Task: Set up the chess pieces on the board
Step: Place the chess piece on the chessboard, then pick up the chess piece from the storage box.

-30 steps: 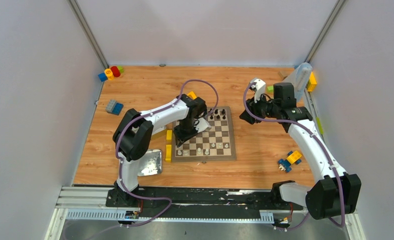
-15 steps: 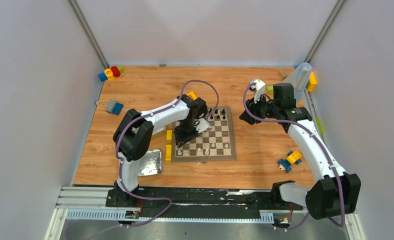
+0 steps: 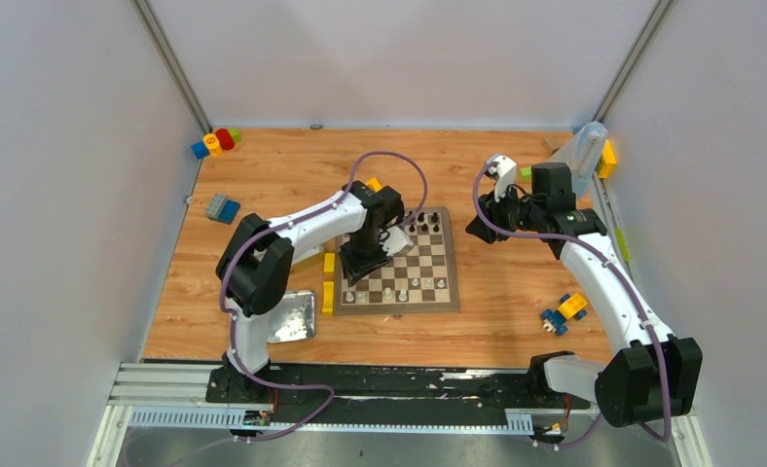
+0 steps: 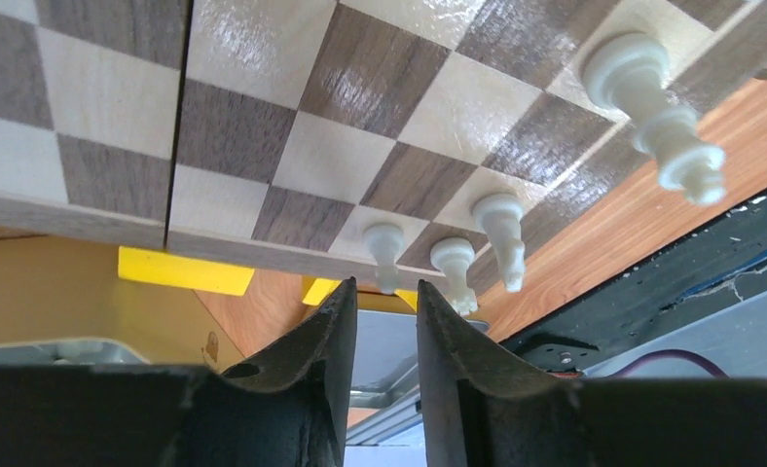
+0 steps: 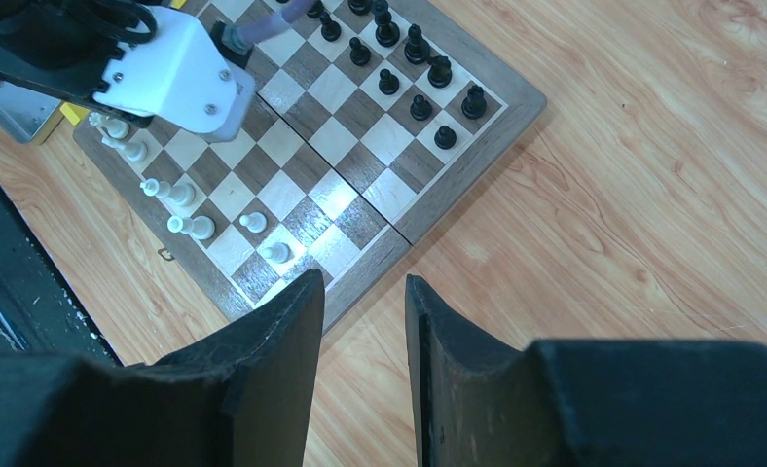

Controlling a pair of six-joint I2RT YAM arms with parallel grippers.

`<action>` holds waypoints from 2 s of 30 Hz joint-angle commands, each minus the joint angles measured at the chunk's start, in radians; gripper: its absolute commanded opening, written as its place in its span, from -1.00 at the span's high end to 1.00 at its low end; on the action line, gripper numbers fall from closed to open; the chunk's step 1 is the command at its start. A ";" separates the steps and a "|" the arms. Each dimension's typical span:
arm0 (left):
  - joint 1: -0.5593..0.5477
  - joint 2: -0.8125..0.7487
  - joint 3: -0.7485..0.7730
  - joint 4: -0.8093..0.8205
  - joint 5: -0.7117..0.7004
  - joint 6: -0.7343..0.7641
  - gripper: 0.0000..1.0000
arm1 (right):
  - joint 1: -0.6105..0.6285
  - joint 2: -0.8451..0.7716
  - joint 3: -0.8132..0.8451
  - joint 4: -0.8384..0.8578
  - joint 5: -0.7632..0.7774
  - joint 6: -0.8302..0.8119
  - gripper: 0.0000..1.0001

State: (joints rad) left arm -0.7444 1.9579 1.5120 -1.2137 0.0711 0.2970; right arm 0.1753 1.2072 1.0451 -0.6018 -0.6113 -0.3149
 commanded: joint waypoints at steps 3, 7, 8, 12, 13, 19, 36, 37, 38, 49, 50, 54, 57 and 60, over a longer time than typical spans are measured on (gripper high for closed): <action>0.017 -0.177 0.029 0.005 0.007 0.003 0.23 | -0.005 -0.002 0.009 0.039 -0.024 0.007 0.25; 0.099 -0.279 -0.019 0.047 0.015 0.004 0.18 | -0.005 0.001 0.010 0.040 -0.023 0.008 0.25; 0.138 -0.294 -0.028 0.068 0.019 0.006 0.17 | -0.005 0.002 0.009 0.040 -0.023 0.008 0.25; 0.265 -0.381 -0.107 0.159 0.016 0.023 0.11 | -0.006 0.008 0.007 0.040 -0.021 0.007 0.25; 0.287 -0.408 -0.137 0.175 0.017 0.031 0.10 | -0.006 0.008 0.006 0.040 -0.021 0.007 0.25; 0.485 -0.484 -0.272 0.258 0.010 0.084 0.04 | -0.005 0.004 -0.006 0.046 -0.014 0.004 0.25; 0.740 -0.356 -0.425 0.431 -0.138 0.108 -0.03 | -0.006 -0.007 -0.015 0.046 -0.064 -0.003 0.25; 0.740 -0.351 -0.428 0.443 -0.144 0.110 -0.04 | -0.006 -0.010 -0.016 0.046 -0.067 -0.004 0.25; 0.740 -0.340 -0.429 0.446 -0.145 0.111 -0.04 | -0.006 -0.013 -0.016 0.044 -0.070 -0.005 0.25; 0.740 -0.256 -0.439 0.522 -0.236 0.173 -0.09 | -0.001 -0.012 -0.013 0.015 -0.094 -0.029 0.25; 0.740 -0.252 -0.440 0.528 -0.241 0.179 -0.09 | -0.001 -0.011 -0.013 0.014 -0.094 -0.029 0.25; 0.740 -0.227 -0.440 0.535 -0.249 0.218 -0.10 | -0.001 -0.011 -0.014 0.013 -0.097 -0.026 0.25; 0.740 -0.210 -0.446 0.541 -0.243 0.233 -0.10 | -0.001 -0.011 -0.016 0.014 -0.100 -0.023 0.25; 0.740 -0.201 -0.459 0.557 -0.239 0.242 -0.07 | -0.001 -0.011 -0.017 0.014 -0.100 -0.021 0.25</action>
State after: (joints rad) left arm -0.0067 1.7367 1.0733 -0.7044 -0.1692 0.4953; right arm 0.1753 1.2137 1.0275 -0.6022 -0.6830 -0.3233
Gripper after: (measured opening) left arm 0.546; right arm 0.375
